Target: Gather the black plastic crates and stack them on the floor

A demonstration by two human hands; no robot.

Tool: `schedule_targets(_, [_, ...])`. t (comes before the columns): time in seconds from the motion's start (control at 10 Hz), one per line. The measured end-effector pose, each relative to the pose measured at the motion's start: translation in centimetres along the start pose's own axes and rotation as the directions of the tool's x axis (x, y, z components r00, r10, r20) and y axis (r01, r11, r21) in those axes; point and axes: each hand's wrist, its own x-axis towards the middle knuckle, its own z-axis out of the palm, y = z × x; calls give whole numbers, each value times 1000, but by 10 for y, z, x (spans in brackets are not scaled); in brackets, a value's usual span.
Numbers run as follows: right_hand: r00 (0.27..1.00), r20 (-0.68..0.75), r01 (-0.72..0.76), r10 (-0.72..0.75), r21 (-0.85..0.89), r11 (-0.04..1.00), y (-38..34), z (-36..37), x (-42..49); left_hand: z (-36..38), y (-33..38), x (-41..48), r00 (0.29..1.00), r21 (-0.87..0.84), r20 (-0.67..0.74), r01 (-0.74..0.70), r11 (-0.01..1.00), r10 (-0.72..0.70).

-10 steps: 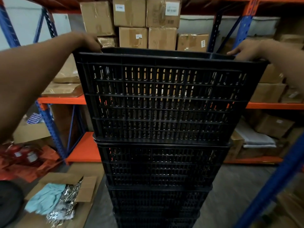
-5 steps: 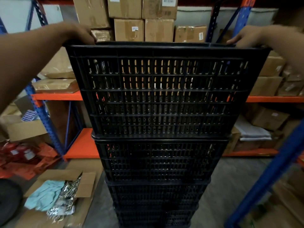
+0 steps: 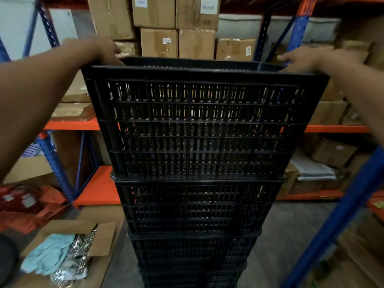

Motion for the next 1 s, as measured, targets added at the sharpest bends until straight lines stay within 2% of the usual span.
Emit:
schedule_targets(0.2, [987,154,45,-42,-18,999,0,2,-6,9,-4,7,987,-73,148,-55,996,66])
schedule_targets(0.3, [980,191,55,-47,-34,998,2,5,-1,17,-13,20,985,-24,153,-81,996,84])
schedule_targets(0.4, [990,137,46,-37,-69,997,5,4,8,15,-16,26,992,121,100,-85,989,73])
schedule_targets(0.6, [992,116,61,-43,-152,986,4,2,11,7,-3,14,994,124,50,-99,987,94])
schedule_targets(0.7, [997,-22,64,-68,-145,987,4,-3,4,-6,5,-2,997,36,52,-59,998,57])
schedule_targets(0.8, [957,-274,91,-91,-15,996,0,-12,-11,-19,10,-22,999,-88,-25,17,996,-20])
schedule_targets(0.9, [922,-364,188,-132,125,974,-14,-26,-27,-35,21,-50,990,-310,-138,-9,951,-36])
schedule_targets(1.0, [934,-301,235,-193,112,965,-25,-27,-69,-51,34,-105,952,-401,-301,-176,899,53])
